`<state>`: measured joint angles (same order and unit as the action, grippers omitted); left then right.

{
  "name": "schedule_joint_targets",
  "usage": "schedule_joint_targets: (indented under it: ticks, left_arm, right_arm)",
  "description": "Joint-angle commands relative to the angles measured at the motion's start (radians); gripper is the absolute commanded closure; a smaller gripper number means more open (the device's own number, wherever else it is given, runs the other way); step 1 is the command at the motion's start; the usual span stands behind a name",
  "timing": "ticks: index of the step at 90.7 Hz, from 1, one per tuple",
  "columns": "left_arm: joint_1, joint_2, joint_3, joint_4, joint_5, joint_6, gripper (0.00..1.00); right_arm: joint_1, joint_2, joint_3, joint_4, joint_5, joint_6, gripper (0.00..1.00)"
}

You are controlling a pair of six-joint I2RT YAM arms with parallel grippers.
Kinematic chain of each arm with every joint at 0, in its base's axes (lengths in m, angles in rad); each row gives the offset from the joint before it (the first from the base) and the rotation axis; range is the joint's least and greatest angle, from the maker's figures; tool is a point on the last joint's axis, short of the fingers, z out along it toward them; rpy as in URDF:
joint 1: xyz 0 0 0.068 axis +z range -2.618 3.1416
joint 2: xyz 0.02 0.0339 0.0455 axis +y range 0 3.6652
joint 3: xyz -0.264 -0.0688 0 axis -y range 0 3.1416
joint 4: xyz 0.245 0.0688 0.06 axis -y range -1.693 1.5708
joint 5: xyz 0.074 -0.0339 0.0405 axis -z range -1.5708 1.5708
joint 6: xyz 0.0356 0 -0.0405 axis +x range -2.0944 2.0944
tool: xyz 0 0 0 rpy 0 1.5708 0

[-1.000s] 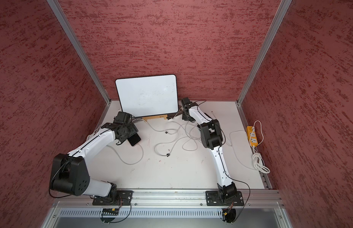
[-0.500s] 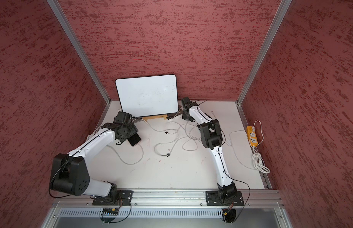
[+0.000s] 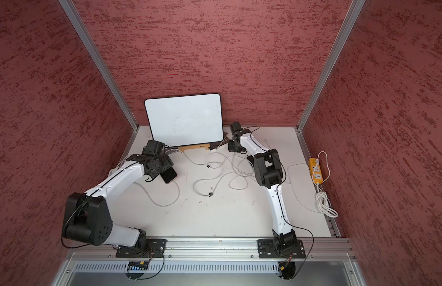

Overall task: Plug the charging cable into the phone
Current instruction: Pick up the charging cable from the center of the board.

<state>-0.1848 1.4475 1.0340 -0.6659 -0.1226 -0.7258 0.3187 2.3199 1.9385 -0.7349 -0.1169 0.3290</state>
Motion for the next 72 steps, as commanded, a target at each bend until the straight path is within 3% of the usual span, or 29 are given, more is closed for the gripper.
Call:
schedule_joint_targets:
  ticks: [1,19,38,50,72]
  left_arm:
    - [0.005,-0.042,0.043,0.013,0.033,-0.009,1.00]
    - [0.005,-0.090,0.105,0.017,0.110,0.005,1.00]
    - [-0.028,-0.163,0.153,0.013,0.180,0.016,1.00]
    - [-0.046,-0.242,0.118,0.030,0.216,0.010,1.00]
    - [-0.085,-0.339,0.047,0.040,0.226,-0.002,1.00]
  right_arm:
    - [-0.001,-0.253,-0.168,0.320,-0.306,0.023,1.00]
    - [0.044,-0.502,-0.490,0.618,-0.671,0.053,1.00]
    - [0.218,-0.635,-0.705,0.669,-0.860,-0.080,1.00]
    - [0.311,-0.685,-0.796,0.692,-0.877,-0.120,1.00]
    - [0.420,-0.684,-0.865,0.883,-0.857,0.011,1.00]
